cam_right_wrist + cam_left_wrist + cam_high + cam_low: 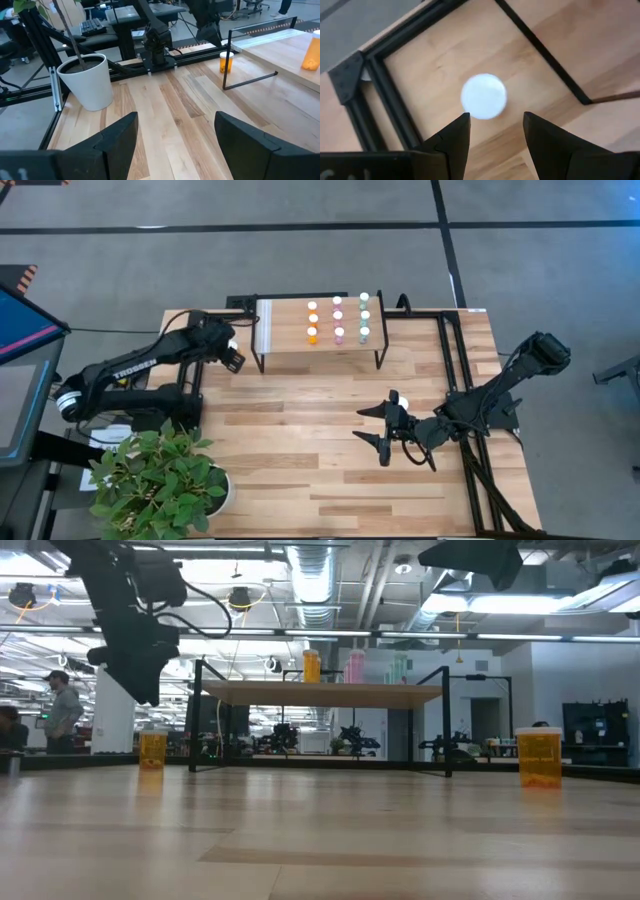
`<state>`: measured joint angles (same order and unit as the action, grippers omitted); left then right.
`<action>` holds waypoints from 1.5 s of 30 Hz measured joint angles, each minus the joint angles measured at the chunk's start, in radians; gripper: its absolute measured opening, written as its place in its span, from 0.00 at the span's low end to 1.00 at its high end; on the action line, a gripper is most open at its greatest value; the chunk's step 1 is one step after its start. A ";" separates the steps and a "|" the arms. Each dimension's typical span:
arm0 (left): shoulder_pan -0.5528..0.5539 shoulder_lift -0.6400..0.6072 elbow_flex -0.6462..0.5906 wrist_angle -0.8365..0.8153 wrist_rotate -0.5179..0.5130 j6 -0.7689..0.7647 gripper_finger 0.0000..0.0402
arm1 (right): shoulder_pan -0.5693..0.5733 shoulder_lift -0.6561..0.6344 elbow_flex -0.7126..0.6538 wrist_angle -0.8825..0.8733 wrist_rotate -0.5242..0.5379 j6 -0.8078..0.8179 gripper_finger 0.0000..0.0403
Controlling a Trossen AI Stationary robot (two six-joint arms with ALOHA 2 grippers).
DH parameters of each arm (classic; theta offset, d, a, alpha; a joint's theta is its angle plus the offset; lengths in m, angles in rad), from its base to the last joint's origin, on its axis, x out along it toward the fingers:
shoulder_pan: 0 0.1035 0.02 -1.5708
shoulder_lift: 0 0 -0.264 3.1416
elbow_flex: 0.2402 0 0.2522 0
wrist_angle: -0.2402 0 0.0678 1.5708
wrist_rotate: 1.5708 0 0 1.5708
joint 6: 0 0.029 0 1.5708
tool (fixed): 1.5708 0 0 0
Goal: Pick and place medicine bottles onto shelf by color
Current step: Put the top large orange pill bottle on the shelf
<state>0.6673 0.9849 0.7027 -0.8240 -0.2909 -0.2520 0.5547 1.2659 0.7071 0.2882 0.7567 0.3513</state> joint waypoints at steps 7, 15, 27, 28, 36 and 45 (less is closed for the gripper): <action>0.033 0.016 0.068 -0.060 0.081 0.089 0.47 | 0.000 0.000 0.000 -0.003 -0.001 0.000 0.71; 0.033 0.016 0.180 -0.180 -0.031 0.328 0.55 | 0.000 0.000 0.000 -0.004 -0.001 0.008 0.71; 0.095 0.048 0.197 -0.195 0.052 0.685 0.66 | 0.002 0.000 0.000 -0.004 -0.002 0.010 0.71; 0.110 0.051 0.197 -0.209 0.098 0.697 0.67 | 0.002 0.000 0.000 -0.004 -0.002 0.010 0.71; 0.210 0.131 0.197 -0.221 0.202 0.755 0.78 | 0.003 0.000 0.000 -0.004 -0.027 0.015 0.71; 0.311 0.299 0.231 -0.162 0.281 0.741 0.81 | 0.009 0.000 0.000 -0.005 -0.038 0.015 0.71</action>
<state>0.9783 1.2835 0.9333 -0.9860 -0.0098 0.4889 0.5633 1.2659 0.7071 0.2832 0.7188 0.3664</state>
